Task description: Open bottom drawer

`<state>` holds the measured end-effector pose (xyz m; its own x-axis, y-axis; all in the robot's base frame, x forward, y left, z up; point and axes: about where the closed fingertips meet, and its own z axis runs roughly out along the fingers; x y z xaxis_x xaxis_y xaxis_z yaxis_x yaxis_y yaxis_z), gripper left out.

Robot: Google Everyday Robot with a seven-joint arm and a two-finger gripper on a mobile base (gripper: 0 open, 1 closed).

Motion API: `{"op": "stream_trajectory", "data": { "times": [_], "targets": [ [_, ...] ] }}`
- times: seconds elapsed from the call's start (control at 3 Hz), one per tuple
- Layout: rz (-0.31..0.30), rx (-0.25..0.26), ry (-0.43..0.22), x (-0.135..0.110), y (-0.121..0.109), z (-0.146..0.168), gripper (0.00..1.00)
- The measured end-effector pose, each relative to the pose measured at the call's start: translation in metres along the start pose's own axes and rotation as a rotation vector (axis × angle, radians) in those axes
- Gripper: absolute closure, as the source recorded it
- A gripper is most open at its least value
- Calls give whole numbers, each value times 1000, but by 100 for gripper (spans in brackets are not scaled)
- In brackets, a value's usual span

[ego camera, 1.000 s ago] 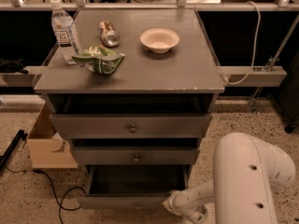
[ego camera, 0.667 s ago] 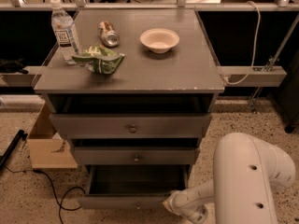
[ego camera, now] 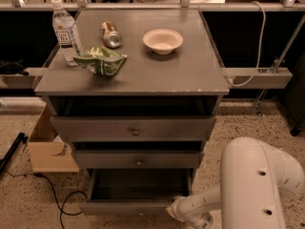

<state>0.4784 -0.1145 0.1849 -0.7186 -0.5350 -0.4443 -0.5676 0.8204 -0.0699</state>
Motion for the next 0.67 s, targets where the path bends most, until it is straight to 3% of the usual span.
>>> {"op": "stream_trajectory", "data": {
  "times": [0.67],
  "targets": [
    [15, -1, 1, 7, 5, -6, 100]
  ]
}}
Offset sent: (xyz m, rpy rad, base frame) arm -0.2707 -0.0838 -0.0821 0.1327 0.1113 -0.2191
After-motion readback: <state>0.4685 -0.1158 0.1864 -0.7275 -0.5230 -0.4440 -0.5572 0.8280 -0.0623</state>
